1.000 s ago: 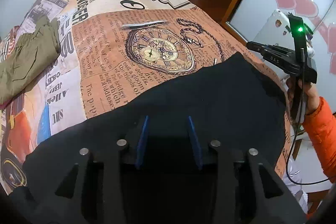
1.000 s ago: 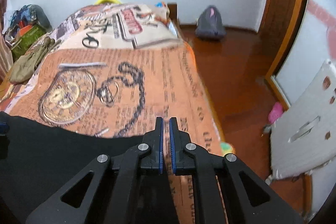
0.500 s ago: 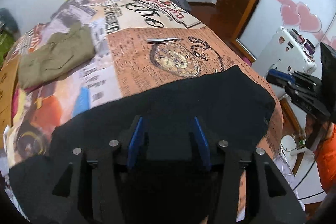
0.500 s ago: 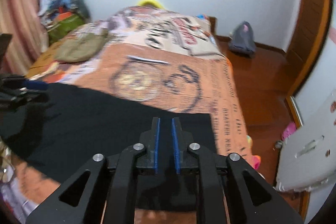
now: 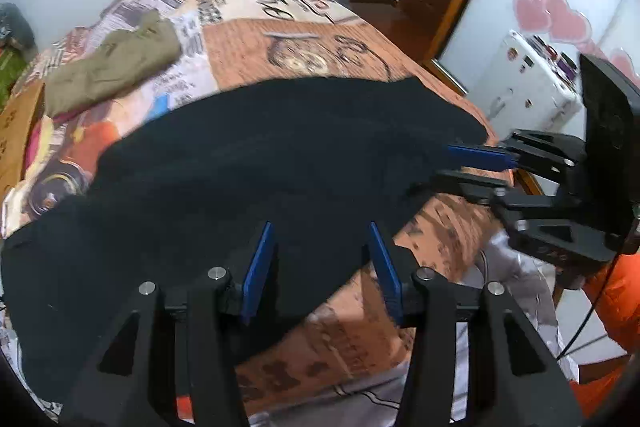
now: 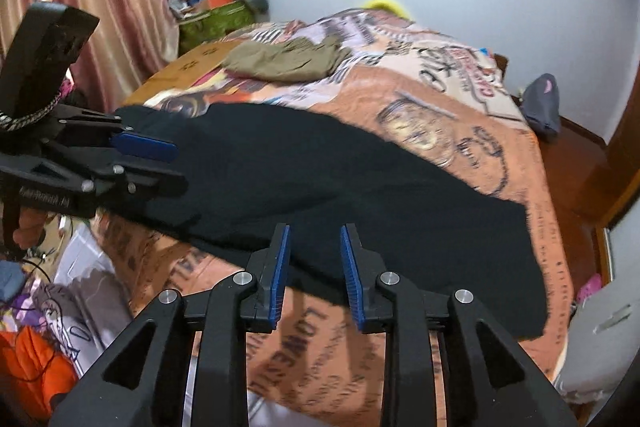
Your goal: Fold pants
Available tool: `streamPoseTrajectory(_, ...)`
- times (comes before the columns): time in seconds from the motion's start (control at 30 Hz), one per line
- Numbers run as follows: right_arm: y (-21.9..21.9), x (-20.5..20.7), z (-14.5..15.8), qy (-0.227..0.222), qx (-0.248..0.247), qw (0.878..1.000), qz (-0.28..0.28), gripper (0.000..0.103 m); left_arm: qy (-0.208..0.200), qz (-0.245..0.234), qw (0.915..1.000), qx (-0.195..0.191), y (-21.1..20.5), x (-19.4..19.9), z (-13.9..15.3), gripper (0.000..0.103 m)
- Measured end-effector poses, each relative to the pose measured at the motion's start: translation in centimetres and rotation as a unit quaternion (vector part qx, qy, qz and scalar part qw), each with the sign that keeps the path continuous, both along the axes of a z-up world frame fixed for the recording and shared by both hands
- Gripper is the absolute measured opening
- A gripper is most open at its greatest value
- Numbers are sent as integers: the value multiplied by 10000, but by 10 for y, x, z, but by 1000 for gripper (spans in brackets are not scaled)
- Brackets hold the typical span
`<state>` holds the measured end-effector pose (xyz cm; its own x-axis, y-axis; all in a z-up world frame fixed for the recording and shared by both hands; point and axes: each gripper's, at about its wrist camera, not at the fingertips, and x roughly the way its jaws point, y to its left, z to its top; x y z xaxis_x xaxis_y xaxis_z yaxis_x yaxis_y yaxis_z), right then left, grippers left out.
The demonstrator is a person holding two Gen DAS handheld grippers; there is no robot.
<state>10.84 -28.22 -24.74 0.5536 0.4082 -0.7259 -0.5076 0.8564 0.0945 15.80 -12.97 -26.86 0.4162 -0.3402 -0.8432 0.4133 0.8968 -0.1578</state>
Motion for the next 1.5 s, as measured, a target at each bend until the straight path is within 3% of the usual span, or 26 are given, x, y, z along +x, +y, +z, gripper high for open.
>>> streamPoseTrajectory(0.2,15,4,-22,214,-305,9991,192,23,196,2,9998,8,-5,-4,-19,48)
streamPoseTrajectory(0.57,29,6,-29,-168,-727,9967,313,24,77,60,9999,103,7,-12,-26,45)
streamPoseTrajectory(0.67,30,6,-30,-168,-636,9971,391,14,-18,120,9998,134,8,-14,-25,33)
streamPoseTrajectory(0.73,30,6,-29,-171,-592,9973,399,10,-30,157,9998,101,10,-12,-23,16)
streamPoseTrajectory(0.8,28,5,-27,-161,-513,9976,432,10,-24,167,9998,74,11,-10,-22,12)
streamPoseTrajectory(1.2,17,-10,-20,50,-254,9983,532,5,35,38,9999,-104,15,-21,-14,4)
streamPoseTrajectory(1.37,10,-9,-26,345,-199,9983,426,5,165,18,9997,-166,15,-25,-18,4)
streamPoseTrajectory(1.5,0,-9,-11,286,-7,9994,192,6,186,-21,9995,-249,18,-29,-9,6)
